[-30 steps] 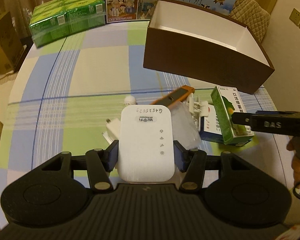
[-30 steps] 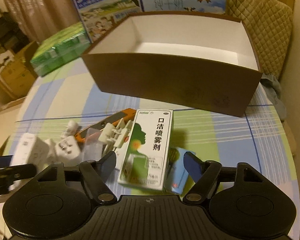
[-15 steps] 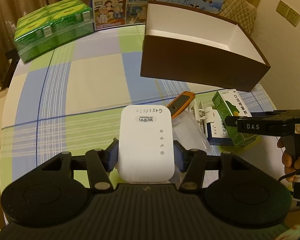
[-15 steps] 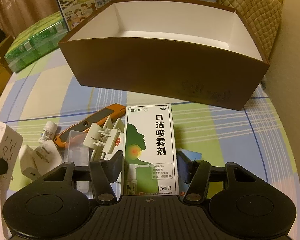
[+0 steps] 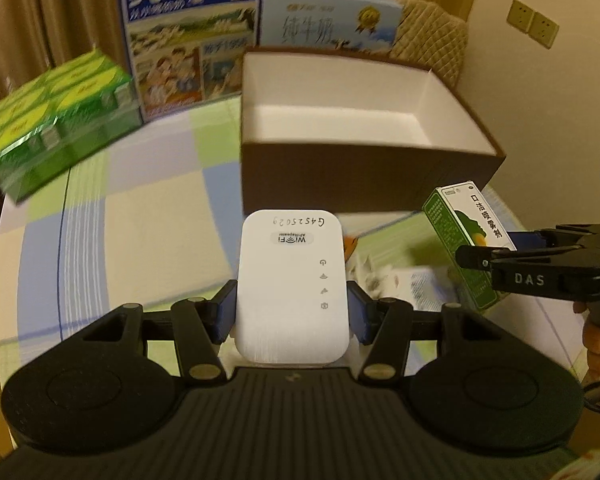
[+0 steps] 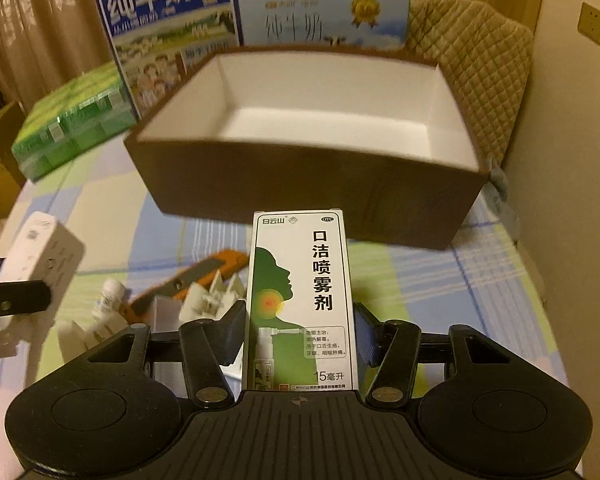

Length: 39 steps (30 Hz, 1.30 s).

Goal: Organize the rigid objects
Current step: 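Carry the extender in left tool into the brown box while right tool carries the spray box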

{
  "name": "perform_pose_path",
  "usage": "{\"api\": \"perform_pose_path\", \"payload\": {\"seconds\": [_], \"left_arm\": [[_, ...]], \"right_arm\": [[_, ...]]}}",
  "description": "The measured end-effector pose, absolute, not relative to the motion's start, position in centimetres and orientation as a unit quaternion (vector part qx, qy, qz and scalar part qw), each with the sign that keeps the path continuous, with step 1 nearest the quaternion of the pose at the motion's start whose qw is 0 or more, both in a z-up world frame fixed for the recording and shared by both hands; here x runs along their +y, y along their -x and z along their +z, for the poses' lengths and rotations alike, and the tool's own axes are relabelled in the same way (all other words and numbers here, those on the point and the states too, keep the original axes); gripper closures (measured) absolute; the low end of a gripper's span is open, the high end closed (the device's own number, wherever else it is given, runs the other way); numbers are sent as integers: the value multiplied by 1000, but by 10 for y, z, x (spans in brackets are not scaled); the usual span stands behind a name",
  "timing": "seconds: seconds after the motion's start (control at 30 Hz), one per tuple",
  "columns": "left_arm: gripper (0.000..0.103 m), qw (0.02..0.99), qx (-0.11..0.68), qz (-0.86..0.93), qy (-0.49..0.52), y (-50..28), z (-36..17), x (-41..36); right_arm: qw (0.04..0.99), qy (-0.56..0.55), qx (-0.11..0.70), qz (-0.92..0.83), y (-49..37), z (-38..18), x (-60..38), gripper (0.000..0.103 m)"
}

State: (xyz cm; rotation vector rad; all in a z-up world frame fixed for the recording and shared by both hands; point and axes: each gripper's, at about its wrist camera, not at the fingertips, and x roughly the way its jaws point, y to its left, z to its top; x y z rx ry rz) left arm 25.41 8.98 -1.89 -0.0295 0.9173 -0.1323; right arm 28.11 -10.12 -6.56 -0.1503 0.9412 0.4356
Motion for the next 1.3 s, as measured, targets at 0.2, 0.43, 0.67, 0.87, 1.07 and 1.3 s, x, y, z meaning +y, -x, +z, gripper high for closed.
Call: {"api": "perform_pose_path", "payload": {"seconds": [0.2,0.43,0.67,0.87,1.07,1.3], "left_arm": [[52,907,416,-71,8,-288,10,74],[52,916,394,-76,-6,-349,36,55],[52,912,403,-69,-21,-419,30,41],[52,903,424,-64,-22,-478,4,35],[52,891,451,-54,-17,-526,-30,37],[52,878,477,-43,-22,-567,-62,33]], "right_arm": [[877,46,422,225,-304,-30,-107,51],[890,26,396,224,-360,3,-113,51],[898,23,387,206,-426,7,-117,51],[898,28,400,182,-479,-15,-113,51],[887,42,429,164,-521,-49,-107,51],[876,70,454,147,-557,-80,-99,51]]}}
